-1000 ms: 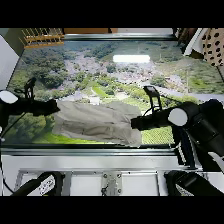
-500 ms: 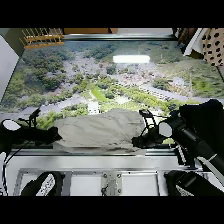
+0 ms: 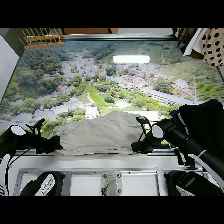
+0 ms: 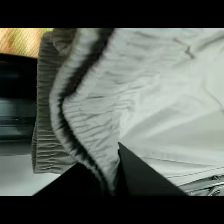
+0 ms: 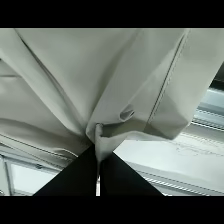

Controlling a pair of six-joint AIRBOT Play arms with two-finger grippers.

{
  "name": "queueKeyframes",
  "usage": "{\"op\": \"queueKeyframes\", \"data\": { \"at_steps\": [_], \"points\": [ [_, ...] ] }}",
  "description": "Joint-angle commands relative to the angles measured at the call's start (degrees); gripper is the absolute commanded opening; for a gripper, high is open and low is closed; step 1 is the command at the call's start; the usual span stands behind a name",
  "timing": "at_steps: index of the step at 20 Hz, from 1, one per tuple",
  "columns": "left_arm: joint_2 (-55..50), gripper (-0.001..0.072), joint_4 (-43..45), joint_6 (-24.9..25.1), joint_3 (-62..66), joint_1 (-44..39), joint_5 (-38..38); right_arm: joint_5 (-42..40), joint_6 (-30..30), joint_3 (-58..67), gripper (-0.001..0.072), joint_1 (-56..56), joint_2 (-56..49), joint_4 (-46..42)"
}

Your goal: Fold the clothes and pants, and hang the long-sleeved shirts on hangers.

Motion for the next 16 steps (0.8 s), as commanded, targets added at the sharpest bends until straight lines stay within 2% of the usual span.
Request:
{"op": "queueKeyframes", "data": {
  "at_steps": [1, 2, 3, 4, 9, 11, 13, 16],
  "points": [
    [-3.61, 0.0539, 0.39, -0.07, 3.17, 0.07, -3.93, -1.86, -0.26, -0.24, 0.007, 0.11, -1.36, -0.55],
    [-4.63, 0.0617, -0.96, -0.09, 5.33, 0.09, -4.68, -2.38, -0.28, 0.13, 0.0344, 0.0, -0.81, -0.55],
    [-5.07, 0.0619, -3.13, 0.02, 7.72, 0.09, -5.4, -2.36, -0.57, 0.98, 0.0666, -0.33, 0.26, -0.72],
    [-4.85, 0.0619, -4.61, 0.17, 10.19, 0.09, -6.29, -1.84, -0.7, 2.19, 0.0711, -1.25, 1.73, -0.7],
    [2.16, 0.0619, -2.62, -0.39, 17.44, 0.09, -4.52, 0.5, -4.83, 4.83, 0.0711, -14.49, 10.08, -0.52],
    [2.71, 0.0619, 1.09, -0.63, 17.2, 0.09, -2.8, 1.27, -9.33, 4.44, 0.0711, -22.14, 9.62, -0.46],
    [0.61, 0.0619, 1.44, -0.63, 15.87, 0.09, -0.7, -1.33, -14.95, 2.69, 0.0711, -28.04, 7.69, 0.52],
    [-5.9, 0.062, -1.84, -0.09, 12.22, 0.09, 6.1, -7.21, -23.76, -0.61, 0.0712, -32.06, 2.54, 8.57]
  ]
}}
